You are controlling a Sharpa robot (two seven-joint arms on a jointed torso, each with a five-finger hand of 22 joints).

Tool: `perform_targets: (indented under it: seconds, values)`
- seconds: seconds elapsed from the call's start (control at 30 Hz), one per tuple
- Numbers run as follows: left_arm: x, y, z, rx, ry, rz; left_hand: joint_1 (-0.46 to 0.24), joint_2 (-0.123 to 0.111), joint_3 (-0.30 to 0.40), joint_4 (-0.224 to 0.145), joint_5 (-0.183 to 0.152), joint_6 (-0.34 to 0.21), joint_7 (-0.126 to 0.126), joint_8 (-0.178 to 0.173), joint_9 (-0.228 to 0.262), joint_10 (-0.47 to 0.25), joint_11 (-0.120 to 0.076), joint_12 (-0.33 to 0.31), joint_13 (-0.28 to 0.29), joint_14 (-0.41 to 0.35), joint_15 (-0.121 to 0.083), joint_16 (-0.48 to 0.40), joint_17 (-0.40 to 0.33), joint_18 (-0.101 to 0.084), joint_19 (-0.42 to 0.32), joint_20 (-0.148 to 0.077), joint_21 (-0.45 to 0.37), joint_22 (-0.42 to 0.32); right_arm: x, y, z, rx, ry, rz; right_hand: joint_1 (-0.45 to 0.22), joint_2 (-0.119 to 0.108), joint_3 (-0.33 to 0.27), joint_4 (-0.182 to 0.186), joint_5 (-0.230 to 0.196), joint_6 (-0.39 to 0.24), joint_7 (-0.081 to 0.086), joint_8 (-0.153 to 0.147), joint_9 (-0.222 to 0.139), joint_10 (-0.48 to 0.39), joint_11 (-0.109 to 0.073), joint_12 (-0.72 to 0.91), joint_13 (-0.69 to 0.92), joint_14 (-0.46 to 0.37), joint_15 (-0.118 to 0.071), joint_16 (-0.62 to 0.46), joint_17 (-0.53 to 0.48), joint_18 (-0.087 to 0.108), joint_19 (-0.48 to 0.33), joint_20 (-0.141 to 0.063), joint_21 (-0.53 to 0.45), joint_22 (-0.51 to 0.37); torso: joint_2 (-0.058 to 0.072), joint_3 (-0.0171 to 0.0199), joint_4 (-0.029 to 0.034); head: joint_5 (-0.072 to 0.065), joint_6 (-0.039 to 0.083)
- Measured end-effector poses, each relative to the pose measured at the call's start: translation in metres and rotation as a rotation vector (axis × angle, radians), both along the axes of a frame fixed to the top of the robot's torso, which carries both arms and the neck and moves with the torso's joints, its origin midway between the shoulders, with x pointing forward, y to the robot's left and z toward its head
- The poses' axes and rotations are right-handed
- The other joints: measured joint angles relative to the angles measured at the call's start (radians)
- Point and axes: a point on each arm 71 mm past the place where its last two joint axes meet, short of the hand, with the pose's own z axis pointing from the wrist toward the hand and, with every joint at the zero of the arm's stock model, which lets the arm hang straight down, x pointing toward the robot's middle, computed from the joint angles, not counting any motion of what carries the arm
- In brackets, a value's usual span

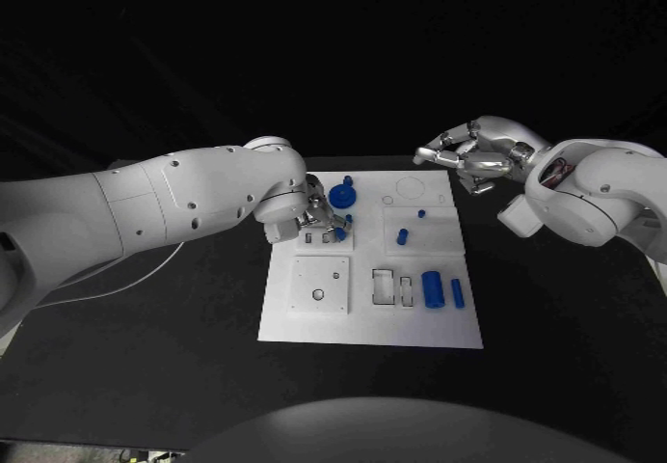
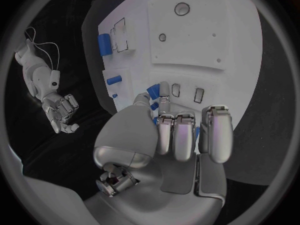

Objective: Assemble the parts on the task board

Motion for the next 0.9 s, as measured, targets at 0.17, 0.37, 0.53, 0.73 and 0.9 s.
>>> perform_targets:
  seconds: [0.17, 0.37, 0.53, 0.73, 0.9]
  values:
    - [0.0, 0.0003, -0.0009, -0.002, 0.003, 0.003, 0.007, -0.006, 0.006, -0.001, 0.007, 0.0, 0.0, 0.0, 0.009, 0.002, -0.002, -0.002, 0.0, 0.0, 0.0, 0.0, 0.0, 0.0, 0.0, 0.0, 0.0, 0.0, 0.0, -0.0002, -0.0002, 0.0, 0.0, 0.0, 0.0, 0.0, 0.0, 0.0, 0.0, 0.0, 0.0, 0.0, 0.0, 0.0, 0.0, 0.0, 0.0, 0.0, 0.0, 0.0, 0.0, 0.0, 0.0, 0.0, 0.0, 0.0, 0.0, 0.0001, 0.0004, 0.002, 0.0]
    - [-0.0005, -0.0003, -0.0019, -0.004, 0.007, 0.003, 0.023, -0.022, 0.03, -0.007, 0.022, 0.0, 0.0, 0.007, 0.035, -0.002, -0.009, -0.006, 0.0, 0.004, -0.004, 0.0, 0.0, 0.0, -0.002, -0.005, 0.0, 0.0, 0.0002, -0.0002, -0.0006, 0.0, 0.001, -0.001, 0.0, 0.0, 0.0, 0.0, 0.0, 0.004, 0.004, 0.0, 0.001, 0.0, 0.0, 0.001, 0.0, 0.0, 0.0, 0.0, 0.0, 0.0, 0.0, 0.0, -0.002, 0.0, -0.001, -0.0001, 0.0008, 0.004, 0.0]
    - [-0.0009, -0.0007, -0.0026, -0.006, 0.008, 0.005, 0.035, -0.034, 0.055, -0.007, 0.035, -0.007, -0.007, 0.028, 0.071, -0.002, -0.009, -0.006, 0.0, 0.001, -0.008, 0.0, 0.001, 0.0, 0.0, -0.007, 0.0, 0.0, 0.0003, -0.0006, -0.0008, -0.001, 0.001, -0.002, 0.0, 0.0, 0.0, 0.0, 0.0, 0.004, 0.004, 0.0, 0.001, 0.0, 0.0, 0.001, 0.0, 0.0, 0.0, 0.0, 0.0, 0.0, -0.004, 0.004, -0.004, 0.0, -0.001, -0.0001, 0.0009, 0.006, 0.0]
    - [-0.0009, -0.0009, -0.0026, -0.009, 0.008, 0.007, 0.049, -0.048, 0.087, -0.01, 0.046, -0.013, -0.013, 0.045, 0.107, -0.002, -0.016, -0.006, 0.0, 0.004, -0.012, 0.0, 0.001, 0.0, 0.0, -0.014, -0.005, 0.0, 0.0006, -0.0009, -0.001, -0.001, 0.001, -0.003, 0.004, 0.004, 0.0, 0.0, 0.0, 0.004, 0.004, 0.0, 0.001, -0.002, 0.002, 0.003, 0.002, 0.0, 0.0, 0.0, 0.0, 0.0, -0.007, 0.0, -0.008, 0.0, -0.001, -0.0001, 0.001, 0.007, 0.0]
    - [-0.001, -0.001, -0.0023, -0.012, 0.006, 0.01, 0.058, -0.057, 0.112, -0.012, 0.046, -0.02, -0.016, 0.054, 0.131, -0.002, -0.016, -0.006, 0.0, 0.004, -0.012, 0.0, 0.001, 0.0, 0.0, -0.014, -0.005, 0.0, 0.0007, -0.0012, -0.0011, -0.001, 0.001, -0.004, 0.005, 0.005, 0.0, 0.0, 0.0, 0.004, 0.004, 0.0, 0.002, -0.002, 0.002, -0.001, 0.002, 0.0, 0.0, 0.0, 0.0, 0.0, -0.007, 0.0, -0.009, 0.0, -0.001, -0.0002, 0.001, 0.008, 0.0]
